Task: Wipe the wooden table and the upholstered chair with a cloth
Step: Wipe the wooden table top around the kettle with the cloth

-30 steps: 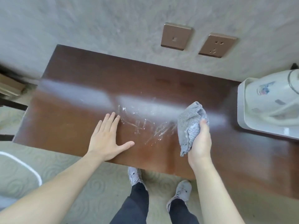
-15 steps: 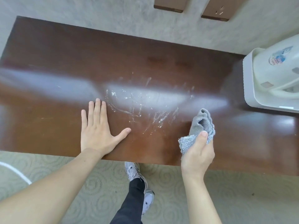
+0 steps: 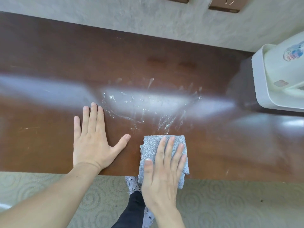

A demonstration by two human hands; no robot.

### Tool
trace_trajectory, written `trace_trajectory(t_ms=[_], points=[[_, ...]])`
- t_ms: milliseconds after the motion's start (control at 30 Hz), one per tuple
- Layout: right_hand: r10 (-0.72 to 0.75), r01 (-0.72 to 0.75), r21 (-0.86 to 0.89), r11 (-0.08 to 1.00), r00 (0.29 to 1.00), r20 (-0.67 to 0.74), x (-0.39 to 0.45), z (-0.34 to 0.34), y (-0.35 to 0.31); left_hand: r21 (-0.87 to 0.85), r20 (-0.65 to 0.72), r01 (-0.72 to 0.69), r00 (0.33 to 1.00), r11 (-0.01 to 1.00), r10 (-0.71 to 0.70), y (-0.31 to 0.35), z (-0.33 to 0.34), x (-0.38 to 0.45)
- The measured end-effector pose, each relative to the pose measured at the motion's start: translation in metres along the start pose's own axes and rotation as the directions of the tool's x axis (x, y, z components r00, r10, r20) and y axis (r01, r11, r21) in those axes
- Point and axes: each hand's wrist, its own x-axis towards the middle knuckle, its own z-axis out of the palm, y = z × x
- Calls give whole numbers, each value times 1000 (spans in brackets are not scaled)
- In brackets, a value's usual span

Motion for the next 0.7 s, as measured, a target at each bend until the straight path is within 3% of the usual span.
trace_trajectory(t_ms=[200, 400, 600, 700], points=[[34, -33, -213, 976, 999, 0, 15, 6, -4, 32, 14, 2, 1000, 999, -2, 1, -2, 1], [57, -65, -204, 977, 997, -46, 66, -3, 8, 66, 31, 3, 1000, 998, -5, 2, -2, 2], [265, -293, -177, 939, 950, -166, 157, -19, 21, 72, 37, 4, 999, 997, -7, 0, 1, 3], [276, -310, -175, 934, 941, -193, 185, -25, 27, 67, 24, 0, 1000, 998, -1, 0, 3, 3]])
